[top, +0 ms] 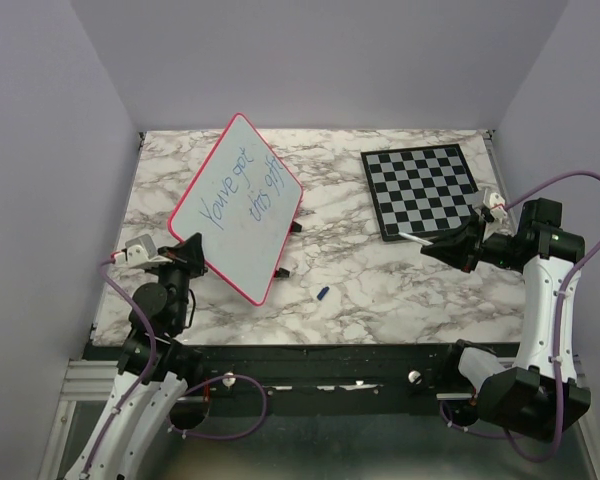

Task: Write a sentence on the whiteboard
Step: Put down the whiteboard on the whiteboard stand.

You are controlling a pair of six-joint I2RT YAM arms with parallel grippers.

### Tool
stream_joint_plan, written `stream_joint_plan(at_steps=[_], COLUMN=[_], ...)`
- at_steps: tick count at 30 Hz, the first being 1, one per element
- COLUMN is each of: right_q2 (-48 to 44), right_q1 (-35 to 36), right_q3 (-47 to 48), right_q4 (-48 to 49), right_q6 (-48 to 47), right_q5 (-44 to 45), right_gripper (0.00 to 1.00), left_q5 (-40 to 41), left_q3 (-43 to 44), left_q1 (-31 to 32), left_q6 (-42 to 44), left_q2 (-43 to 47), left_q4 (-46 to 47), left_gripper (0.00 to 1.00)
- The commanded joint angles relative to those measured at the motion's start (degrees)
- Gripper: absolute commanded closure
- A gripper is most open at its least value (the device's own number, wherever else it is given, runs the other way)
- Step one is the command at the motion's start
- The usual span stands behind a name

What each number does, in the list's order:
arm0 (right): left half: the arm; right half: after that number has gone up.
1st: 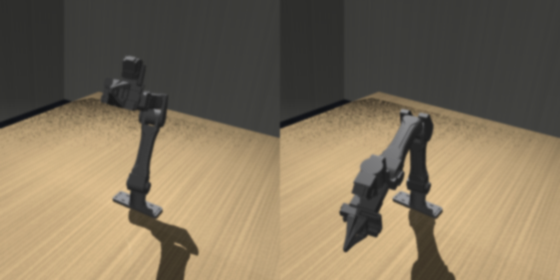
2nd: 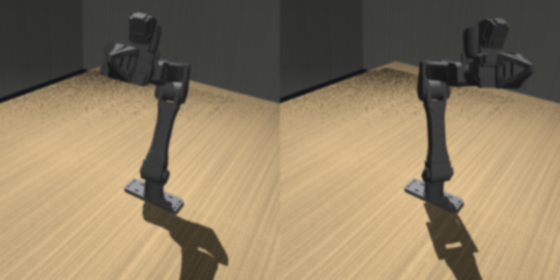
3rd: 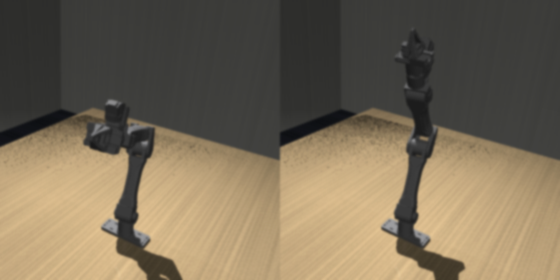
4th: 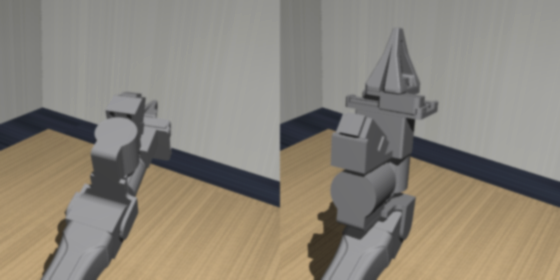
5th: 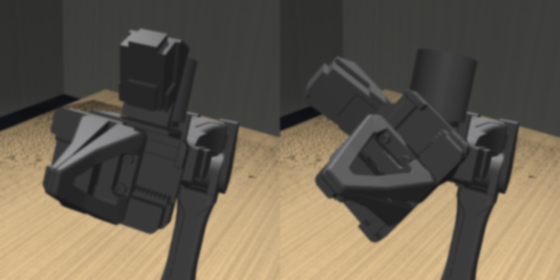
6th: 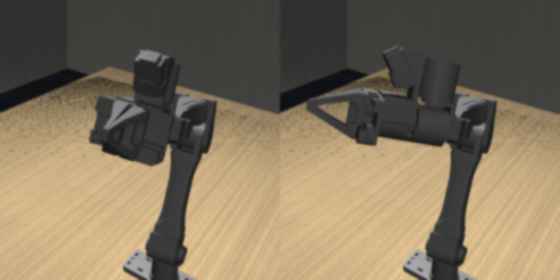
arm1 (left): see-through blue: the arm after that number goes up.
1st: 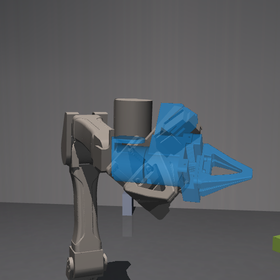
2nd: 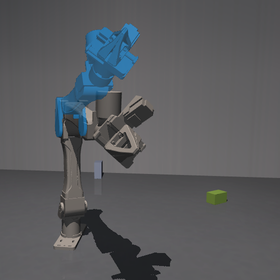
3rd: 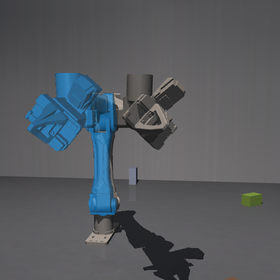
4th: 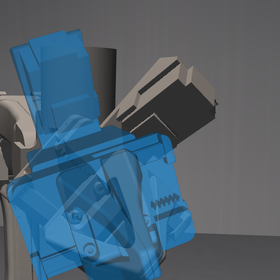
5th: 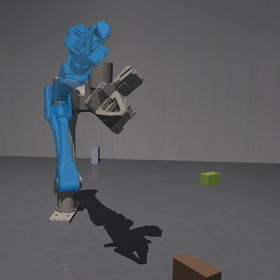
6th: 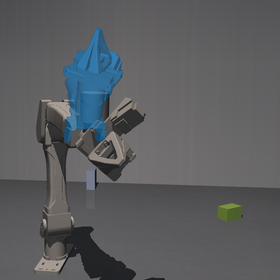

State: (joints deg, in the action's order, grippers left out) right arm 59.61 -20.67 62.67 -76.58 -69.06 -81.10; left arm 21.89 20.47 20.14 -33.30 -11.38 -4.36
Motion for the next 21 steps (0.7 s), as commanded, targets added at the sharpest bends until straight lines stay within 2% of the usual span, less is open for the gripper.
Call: stream_joint_plan(at_steps=[1, 7, 12, 15, 21], right_q2=[0.0, 0.4, 0.7, 0.2, 0.2], right_q1=[0.3, 0.4, 0.3, 0.3, 0.3], right_q3=[0.9, 1.0, 1.1, 1.0, 1.2], right_q4=[-10.8, -10.8, -10.8, -10.8, -10.8], right_q6=[-1.0, -1.2, -1.1, -1.1, -1.0], right_q5=[-1.3, -1.3, -1.3, -1.1, -1.3], right_gripper=[0.99, 0.99, 1.00, 0.99, 1.00], left_q5=[4.6, 5.4, 7.0, 8.5, 9.0], left_q3=[-0.3, -0.8, 2.1, 2.6, 7.7], left_q1=[0.3, 2.4, 6.0, 9.2, 9.7], left_q6=[7.8, 6.4, 7.2, 6.5, -0.9], left_q2=[-3.5, -8.2, -16.0, -15.1, -12.1], left_q4=[-9.8, -8.3, -8.6, -10.4, -20.8], left_gripper=[1.00, 1.00, 1.00, 1.00, 1.00])
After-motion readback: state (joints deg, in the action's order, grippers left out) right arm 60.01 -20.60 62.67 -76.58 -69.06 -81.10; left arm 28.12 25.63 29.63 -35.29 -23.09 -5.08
